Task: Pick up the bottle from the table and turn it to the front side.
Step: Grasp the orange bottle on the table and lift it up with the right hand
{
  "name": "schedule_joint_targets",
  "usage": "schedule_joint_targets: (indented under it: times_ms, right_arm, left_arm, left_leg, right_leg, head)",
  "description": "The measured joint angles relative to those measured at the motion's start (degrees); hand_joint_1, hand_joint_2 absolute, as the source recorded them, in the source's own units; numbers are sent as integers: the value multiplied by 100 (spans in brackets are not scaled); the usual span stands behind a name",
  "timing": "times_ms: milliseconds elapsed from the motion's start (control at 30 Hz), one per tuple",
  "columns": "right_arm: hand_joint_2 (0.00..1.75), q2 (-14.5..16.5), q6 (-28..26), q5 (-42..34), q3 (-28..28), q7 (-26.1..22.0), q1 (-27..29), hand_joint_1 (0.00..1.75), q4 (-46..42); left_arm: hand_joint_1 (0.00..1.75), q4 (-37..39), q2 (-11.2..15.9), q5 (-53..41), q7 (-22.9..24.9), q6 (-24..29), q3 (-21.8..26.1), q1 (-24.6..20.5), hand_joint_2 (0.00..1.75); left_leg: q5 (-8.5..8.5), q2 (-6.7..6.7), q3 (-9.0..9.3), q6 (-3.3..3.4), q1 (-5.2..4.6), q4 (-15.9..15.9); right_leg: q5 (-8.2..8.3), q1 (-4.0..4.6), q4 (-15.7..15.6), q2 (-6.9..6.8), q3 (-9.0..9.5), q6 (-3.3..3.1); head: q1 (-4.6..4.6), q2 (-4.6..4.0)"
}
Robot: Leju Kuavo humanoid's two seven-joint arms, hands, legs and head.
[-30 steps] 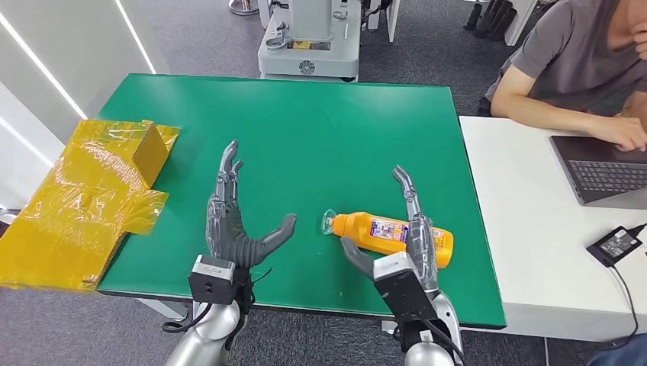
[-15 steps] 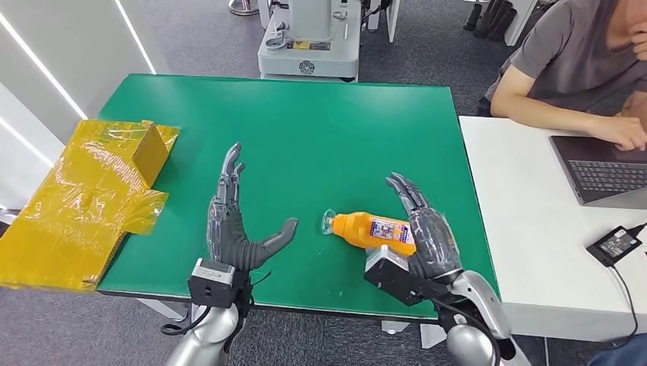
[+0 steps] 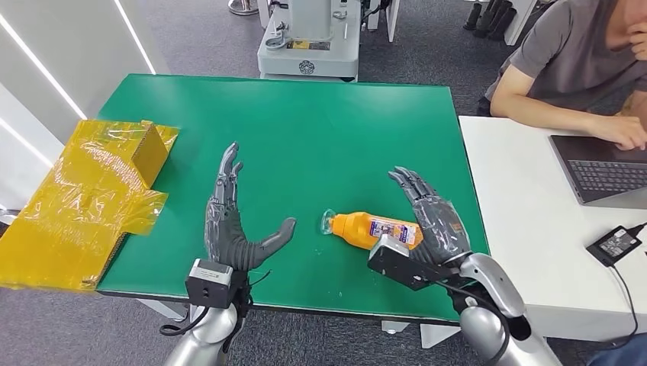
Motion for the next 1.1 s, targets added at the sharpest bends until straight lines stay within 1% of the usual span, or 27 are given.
schedule_joint_targets:
  times_ms: [133,233,400,500,567,667,833,1100]
  right_arm:
    - [175,-185,600,-209,159,-48,-695,0,477]
    - [175,-336,1147,-472,441,-63,-1338,0,883]
    - [175,-675,2011,-1159,1173,-109,-2474,0,1464]
    - [175,-823,2304,-1534,1714,-38,-3093,0,1764]
    - [175,-905,2392,-1702,2039,19,-3387,0,1906]
    - [175,-1009,2416,-1837,2400,62,-3655,0,2040]
    - [175,-1154,2432,-2006,2844,104,-3899,0,2153]
    - [175,-1249,2389,-2043,3331,173,-4018,0,2277]
  left_arm:
    - [0,-17,23,29,0,34,7,41,175]
    - [0,-82,44,51,5,74,8,69,175]
    - [0,-200,102,101,73,157,7,129,175]
    - [0,-292,130,111,108,175,8,192,175]
    - [0,-366,135,93,120,170,9,238,175]
    - [0,-445,139,67,155,161,9,280,175]
    - [0,-515,157,28,189,143,16,329,175]
    - [0,-586,164,-31,197,126,20,398,175]
  left_leg:
    - [4,4,1,1,0,2]
    - [9,3,1,6,-1,4]
    - [10,-1,-1,7,-1,5]
    - [10,-4,-1,7,0,4]
    - [10,-8,-1,7,0,4]
    - [9,-8,-3,7,0,4]
    - [9,-6,-3,8,-1,4]
    - [9,-7,-2,8,-1,4]
  right_leg:
    - [7,0,1,3,1,1]
    - [11,-1,1,2,1,3]
    - [11,-1,2,0,0,4]
    - [10,0,1,-2,-1,4]
    - [9,0,1,-5,-1,4]
    - [9,0,0,-6,-1,4]
    - [9,-1,-1,-4,-1,5]
    - [9,0,0,-4,-1,4]
  head:
    - [1,0]
    - [1,0]
    - [1,0]
    - [1,0]
    - [0,0]
    - [1,0]
    - [1,0]
    - [1,0]
